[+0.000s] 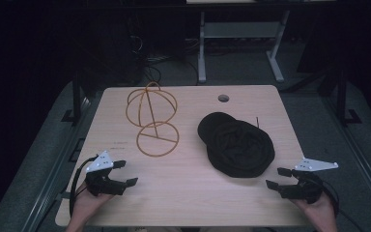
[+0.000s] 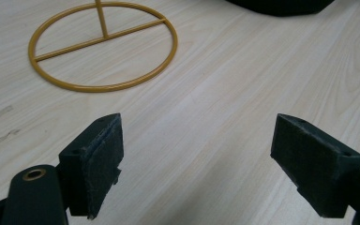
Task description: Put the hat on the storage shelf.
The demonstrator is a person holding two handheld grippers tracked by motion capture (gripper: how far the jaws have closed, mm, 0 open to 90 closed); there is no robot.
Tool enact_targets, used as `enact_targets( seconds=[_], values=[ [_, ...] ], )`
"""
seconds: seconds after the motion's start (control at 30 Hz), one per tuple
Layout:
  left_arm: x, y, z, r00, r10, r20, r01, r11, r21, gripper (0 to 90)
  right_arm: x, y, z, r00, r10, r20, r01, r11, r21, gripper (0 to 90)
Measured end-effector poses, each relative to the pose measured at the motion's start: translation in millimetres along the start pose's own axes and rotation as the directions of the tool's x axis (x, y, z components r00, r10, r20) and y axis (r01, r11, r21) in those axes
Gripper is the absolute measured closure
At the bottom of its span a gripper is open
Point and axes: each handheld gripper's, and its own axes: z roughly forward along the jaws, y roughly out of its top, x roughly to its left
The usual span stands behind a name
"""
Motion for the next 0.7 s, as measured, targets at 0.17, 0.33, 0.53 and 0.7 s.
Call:
enact_targets(
  seconds=[0.17, 0.33, 0.53, 0.7],
  values=[
    [-4.9, 4.2, 3.6, 0.9997, 0.011, 0.020, -0.012, 0.9999, 0.006, 17.0, -0.4, -1.1, -2.2, 0.9999, 0.011, 0.000, -0.011, 1.000, -0.005, 26.1],
    [-16.8, 14.3, 11.2, 0.9979, 0.033, 0.056, -0.033, 0.9995, 0.003, 17.1, -0.8, -1.5, -5.1, 1.0000, 0.008, 0.003, -0.008, 1.000, -0.022, 26.0],
    [-32.1, 30.7, 25.0, 0.9918, 0.077, 0.101, -0.079, 0.9968, 0.014, 17.2, -0.5, -1.2, -7.2, 0.9999, 0.012, 0.004, -0.012, 0.999, -0.033, 25.7],
    [-44.7, 45.3, 35.1, 0.9835, 0.098, 0.152, -0.100, 0.9950, 0.003, 17.3, 0.0, -2.1, -9.1, 0.9997, 0.024, 0.003, -0.023, 0.999, -0.044, 25.6]
  ],
)
